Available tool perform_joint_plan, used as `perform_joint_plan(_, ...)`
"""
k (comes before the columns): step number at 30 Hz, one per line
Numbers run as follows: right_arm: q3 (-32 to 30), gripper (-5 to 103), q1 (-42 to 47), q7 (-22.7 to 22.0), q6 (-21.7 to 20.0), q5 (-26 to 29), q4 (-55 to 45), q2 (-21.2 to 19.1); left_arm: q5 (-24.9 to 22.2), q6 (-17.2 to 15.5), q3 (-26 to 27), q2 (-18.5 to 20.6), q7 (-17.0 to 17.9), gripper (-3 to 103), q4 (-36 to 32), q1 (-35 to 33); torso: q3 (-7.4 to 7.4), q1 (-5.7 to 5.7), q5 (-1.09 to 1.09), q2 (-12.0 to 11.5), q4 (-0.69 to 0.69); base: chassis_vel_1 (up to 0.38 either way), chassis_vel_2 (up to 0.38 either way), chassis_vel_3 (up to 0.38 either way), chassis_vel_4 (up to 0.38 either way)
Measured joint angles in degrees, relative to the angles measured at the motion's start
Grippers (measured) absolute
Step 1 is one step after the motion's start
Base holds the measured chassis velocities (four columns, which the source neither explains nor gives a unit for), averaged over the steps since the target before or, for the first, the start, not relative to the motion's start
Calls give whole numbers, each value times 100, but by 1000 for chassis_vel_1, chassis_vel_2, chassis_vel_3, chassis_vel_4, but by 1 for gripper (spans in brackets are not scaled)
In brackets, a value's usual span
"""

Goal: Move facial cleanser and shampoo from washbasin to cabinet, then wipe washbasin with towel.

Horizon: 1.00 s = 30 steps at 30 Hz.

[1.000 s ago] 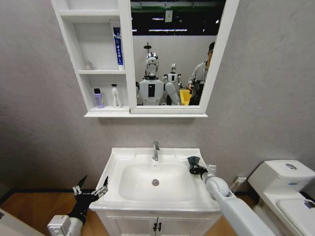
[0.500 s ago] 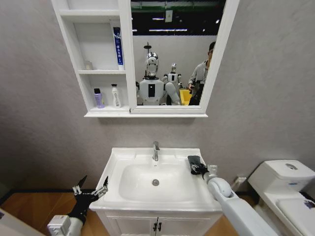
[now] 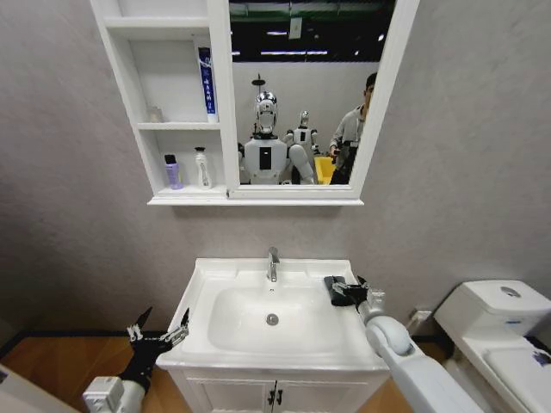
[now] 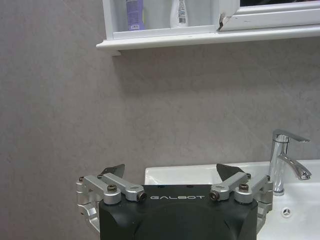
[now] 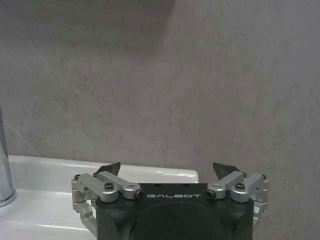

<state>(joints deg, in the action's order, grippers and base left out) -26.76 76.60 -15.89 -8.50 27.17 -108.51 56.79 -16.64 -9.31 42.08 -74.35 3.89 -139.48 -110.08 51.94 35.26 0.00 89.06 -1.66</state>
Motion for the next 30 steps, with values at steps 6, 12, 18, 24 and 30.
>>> perform_joint_plan(6, -1213, 100, 2061, -63, 306, -600, -1572, 699, 0, 0, 0, 0, 0, 100, 0, 0, -1, 0, 0, 0, -1, 0, 0, 0, 0)
perform_joint_plan(12, -1720, 100, 3580, -491, 553, -881, -2734, 1393, 0, 0, 0, 0, 0, 100, 0, 0, -1, -1, 0, 2, 0, 0, 0, 0, 0)
perform_joint_plan(18, -1765, 100, 4186, -773, 502, -1093, -3531, 1753, 0, 0, 0, 0, 0, 100, 0, 0, 0, -1, -2, 2, 1, 0, 0, 0, 0)
perform_joint_plan(24, -1501, 100, 4237, -850, 462, -1380, -3497, 1928, 0, 0, 0, 0, 0, 100, 0, 0, 0, 0, 0, 1, 1, 0, 0, 0, 0)
perform_joint_plan(30, -1515, 100, 4214, -844, 486, -1405, -3318, 2014, 0, 0, 0, 0, 0, 100, 0, 0, 0, 0, 0, 0, 1, 0, 0, 0, 0)
